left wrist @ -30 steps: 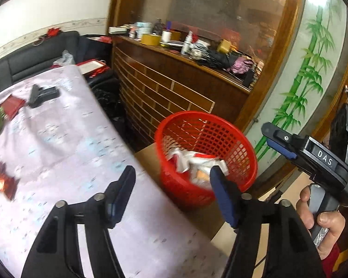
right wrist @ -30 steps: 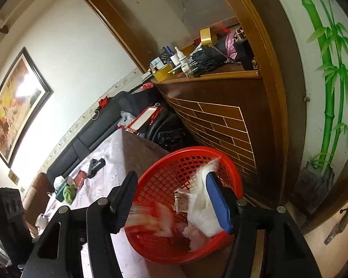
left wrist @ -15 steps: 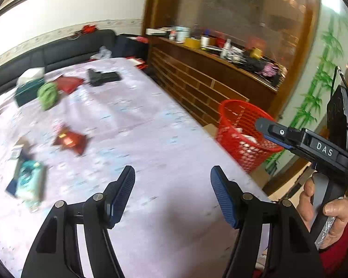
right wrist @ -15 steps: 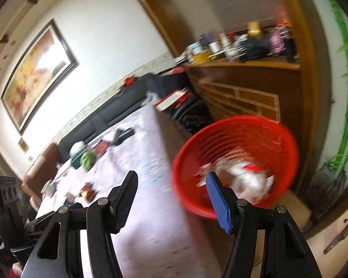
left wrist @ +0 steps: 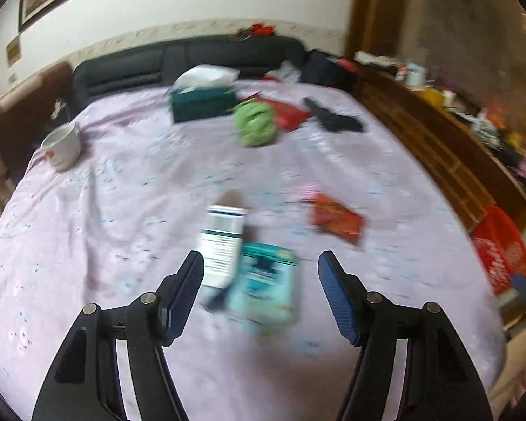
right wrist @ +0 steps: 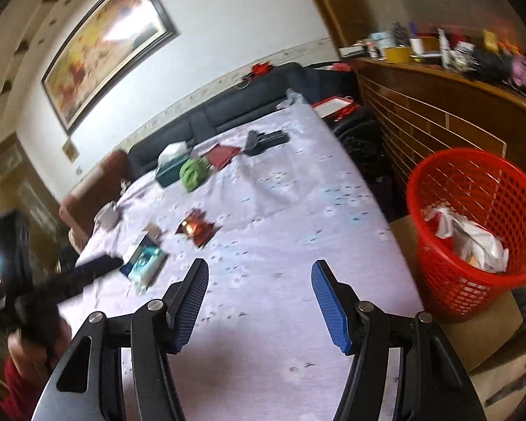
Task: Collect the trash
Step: 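Grasp the white barcode medicine box with the left tool, then grasp the red printed snack packet with the right tool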
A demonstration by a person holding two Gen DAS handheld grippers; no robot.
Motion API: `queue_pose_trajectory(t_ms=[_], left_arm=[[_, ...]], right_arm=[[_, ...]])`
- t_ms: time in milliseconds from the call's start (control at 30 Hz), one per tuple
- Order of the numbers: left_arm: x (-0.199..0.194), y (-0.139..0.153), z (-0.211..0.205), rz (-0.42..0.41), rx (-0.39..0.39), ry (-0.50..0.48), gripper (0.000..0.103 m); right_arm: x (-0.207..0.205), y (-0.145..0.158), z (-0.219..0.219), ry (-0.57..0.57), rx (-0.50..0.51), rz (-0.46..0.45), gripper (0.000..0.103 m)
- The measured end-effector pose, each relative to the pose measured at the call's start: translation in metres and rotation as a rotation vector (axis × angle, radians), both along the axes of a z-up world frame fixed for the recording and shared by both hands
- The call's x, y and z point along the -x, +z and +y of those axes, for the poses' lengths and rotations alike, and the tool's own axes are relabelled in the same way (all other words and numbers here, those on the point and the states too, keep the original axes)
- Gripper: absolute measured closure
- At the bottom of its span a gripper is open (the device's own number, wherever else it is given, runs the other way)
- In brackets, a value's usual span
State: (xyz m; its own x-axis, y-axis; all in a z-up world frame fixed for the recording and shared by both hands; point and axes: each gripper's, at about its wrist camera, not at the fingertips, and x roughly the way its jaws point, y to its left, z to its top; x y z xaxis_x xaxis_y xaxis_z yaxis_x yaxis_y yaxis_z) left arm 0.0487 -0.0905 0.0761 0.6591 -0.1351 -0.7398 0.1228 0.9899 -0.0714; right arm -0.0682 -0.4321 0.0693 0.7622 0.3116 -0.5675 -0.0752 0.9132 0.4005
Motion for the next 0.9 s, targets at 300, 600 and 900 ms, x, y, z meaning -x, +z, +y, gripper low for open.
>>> queue_pose_trajectory(t_ms=[300,600,900], left_arm=[[-0.052,-0.044,0.027,0.102,0.034,0.059,0.042],[-0.063,-0.062,0.040,0.102,0.130,0.047,0.068],[-0.058,-0.048,0.063,0.007,0.170,0.084,0.068]], right_arm=[[-0.012,-0.004,0.036,0.063,0.031,0.043,0.037],[-0.026,-0.008,0.055,0.096,0.049,0.081,0.037],[-0.085,-0.009,0.088,0.171,0.048,0.132,0.037]])
